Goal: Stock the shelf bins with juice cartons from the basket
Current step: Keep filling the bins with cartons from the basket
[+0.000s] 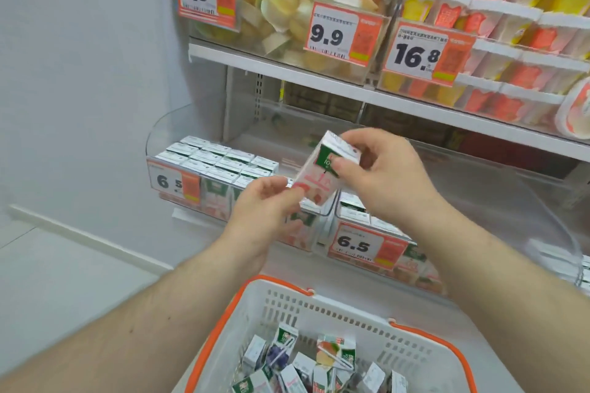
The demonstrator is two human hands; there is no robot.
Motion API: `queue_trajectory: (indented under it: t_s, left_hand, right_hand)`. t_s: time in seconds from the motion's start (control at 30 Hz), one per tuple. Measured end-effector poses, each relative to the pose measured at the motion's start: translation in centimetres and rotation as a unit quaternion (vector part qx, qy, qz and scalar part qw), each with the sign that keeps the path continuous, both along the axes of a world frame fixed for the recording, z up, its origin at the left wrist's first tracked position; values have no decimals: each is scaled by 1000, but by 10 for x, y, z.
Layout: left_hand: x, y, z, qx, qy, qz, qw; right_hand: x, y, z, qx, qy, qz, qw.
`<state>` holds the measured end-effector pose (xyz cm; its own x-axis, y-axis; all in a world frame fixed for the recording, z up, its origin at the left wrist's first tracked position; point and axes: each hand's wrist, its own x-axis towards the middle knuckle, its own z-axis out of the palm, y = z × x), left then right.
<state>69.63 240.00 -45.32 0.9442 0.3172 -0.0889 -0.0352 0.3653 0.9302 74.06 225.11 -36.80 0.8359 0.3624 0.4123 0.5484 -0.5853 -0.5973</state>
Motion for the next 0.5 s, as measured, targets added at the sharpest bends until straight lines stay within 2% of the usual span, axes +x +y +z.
queue_trajectory:
  t_s: [0.07,0.13,0.23,0.3,0.37,0.5]
  left_hand:
    - [6,10,-1,-55,95,45,993]
    - [9,16,-3,-120,157,39,979]
    - [14,19,-7,-168,198,11,966]
    - [18,19,-7,-180,203,17,962]
    - [20,18,-6,-192,205,21,960]
    - [22,20,-9,-197,213,23,957]
  right_hand:
    - [15,23,13,-28,-27,-30,999]
    - [34,49,18,-114,-31,-57,991]
    - [56,81,7,-273,-30,-85,958]
    - [67,94,-6,-335,-10,-88,938]
    - [83,101,-22,-358,37,-85,929]
    - [103,110,-41,-328,143,-62,932]
